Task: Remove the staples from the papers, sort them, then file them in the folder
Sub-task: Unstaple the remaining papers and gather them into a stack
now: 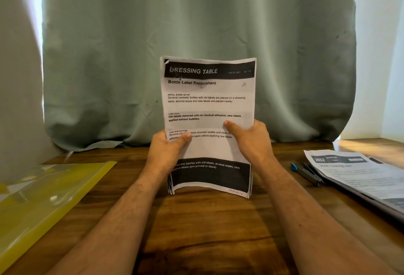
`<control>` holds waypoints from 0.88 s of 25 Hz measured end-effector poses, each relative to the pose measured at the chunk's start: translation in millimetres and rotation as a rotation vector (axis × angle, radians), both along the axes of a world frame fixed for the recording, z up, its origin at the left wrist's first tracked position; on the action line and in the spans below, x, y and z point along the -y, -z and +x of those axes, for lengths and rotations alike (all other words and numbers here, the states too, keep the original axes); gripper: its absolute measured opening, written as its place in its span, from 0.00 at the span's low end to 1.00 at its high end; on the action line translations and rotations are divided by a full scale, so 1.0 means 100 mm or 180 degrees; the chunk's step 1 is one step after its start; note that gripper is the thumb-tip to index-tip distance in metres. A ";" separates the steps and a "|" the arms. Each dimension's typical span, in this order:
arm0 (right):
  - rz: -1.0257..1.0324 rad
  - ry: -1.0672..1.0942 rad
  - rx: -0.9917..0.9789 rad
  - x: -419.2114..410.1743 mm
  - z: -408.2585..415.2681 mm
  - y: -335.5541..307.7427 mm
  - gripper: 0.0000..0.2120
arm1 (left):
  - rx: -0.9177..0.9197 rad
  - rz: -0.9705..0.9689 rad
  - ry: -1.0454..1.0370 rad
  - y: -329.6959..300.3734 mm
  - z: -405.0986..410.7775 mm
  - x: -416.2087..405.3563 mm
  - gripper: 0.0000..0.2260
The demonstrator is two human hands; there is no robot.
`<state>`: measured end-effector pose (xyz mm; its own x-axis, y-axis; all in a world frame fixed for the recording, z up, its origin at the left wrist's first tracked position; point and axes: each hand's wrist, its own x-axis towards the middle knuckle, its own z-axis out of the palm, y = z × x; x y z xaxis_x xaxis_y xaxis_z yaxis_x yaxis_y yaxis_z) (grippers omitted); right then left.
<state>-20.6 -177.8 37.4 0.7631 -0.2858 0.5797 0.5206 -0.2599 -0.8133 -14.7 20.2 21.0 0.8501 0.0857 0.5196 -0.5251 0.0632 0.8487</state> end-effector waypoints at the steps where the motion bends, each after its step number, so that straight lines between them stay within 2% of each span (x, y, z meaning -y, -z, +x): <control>1: 0.0013 0.0008 0.0013 0.00 -0.01 0.00 0.10 | 0.0013 0.0009 0.0001 0.00 0.00 0.00 0.07; 4: 0.0059 -0.0003 0.0075 0.00 -0.04 -0.01 0.10 | 0.0006 -0.0013 0.0011 0.00 0.01 0.01 0.07; 8: -0.0037 0.0017 0.0020 0.01 -0.05 0.00 0.05 | -0.0044 0.0103 0.0026 0.03 0.00 0.01 0.06; 12: 0.0003 0.0051 0.0072 0.01 -0.05 -0.01 0.04 | 0.0003 0.0091 0.0054 0.03 0.00 0.01 0.06; 18: 0.0006 0.0119 0.0041 0.01 -0.03 0.00 0.10 | 0.0062 0.0049 0.0020 0.03 0.00 0.02 0.06; 22: -0.0052 0.0191 -0.0014 0.01 -0.02 0.00 0.10 | 0.0061 0.0070 -0.0003 0.04 0.00 0.02 0.07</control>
